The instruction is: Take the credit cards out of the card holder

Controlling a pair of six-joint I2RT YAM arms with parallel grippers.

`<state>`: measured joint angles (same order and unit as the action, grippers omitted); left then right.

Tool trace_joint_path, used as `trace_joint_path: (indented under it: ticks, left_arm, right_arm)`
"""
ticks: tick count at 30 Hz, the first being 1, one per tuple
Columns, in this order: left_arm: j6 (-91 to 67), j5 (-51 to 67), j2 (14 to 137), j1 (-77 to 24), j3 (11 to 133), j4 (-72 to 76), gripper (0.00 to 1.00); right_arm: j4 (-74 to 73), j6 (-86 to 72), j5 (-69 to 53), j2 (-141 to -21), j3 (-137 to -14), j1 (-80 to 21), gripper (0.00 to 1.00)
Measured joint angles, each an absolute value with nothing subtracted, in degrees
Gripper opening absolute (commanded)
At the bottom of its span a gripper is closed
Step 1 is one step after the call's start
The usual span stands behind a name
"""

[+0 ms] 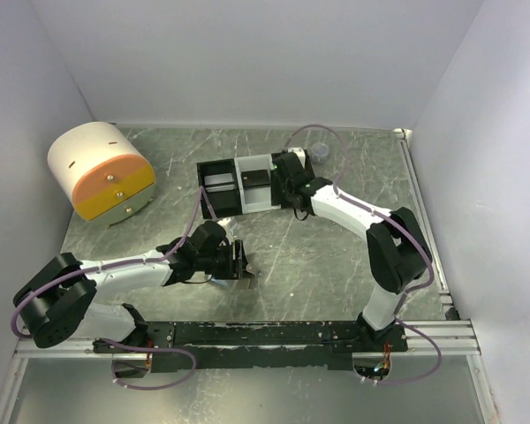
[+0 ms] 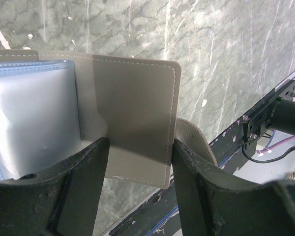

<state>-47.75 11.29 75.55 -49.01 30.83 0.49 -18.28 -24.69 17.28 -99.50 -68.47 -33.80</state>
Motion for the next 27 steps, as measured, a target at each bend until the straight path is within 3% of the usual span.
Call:
trace_joint_path:
  ticks: [9,27]
  left_arm:
    - [-47.5,11.2,75.2,-49.1,31.0,-0.2,0.65]
    - [-47.3,10.8,74.2,-49.2,31.0,-1.4,0.65]
  right_arm:
    - [-17.5,-24.4,17.6,-109.4,-80.2,-33.8,0.58]
    - [-17.4,-24.9,18.9,-109.2,-73.9,-33.7,0.51]
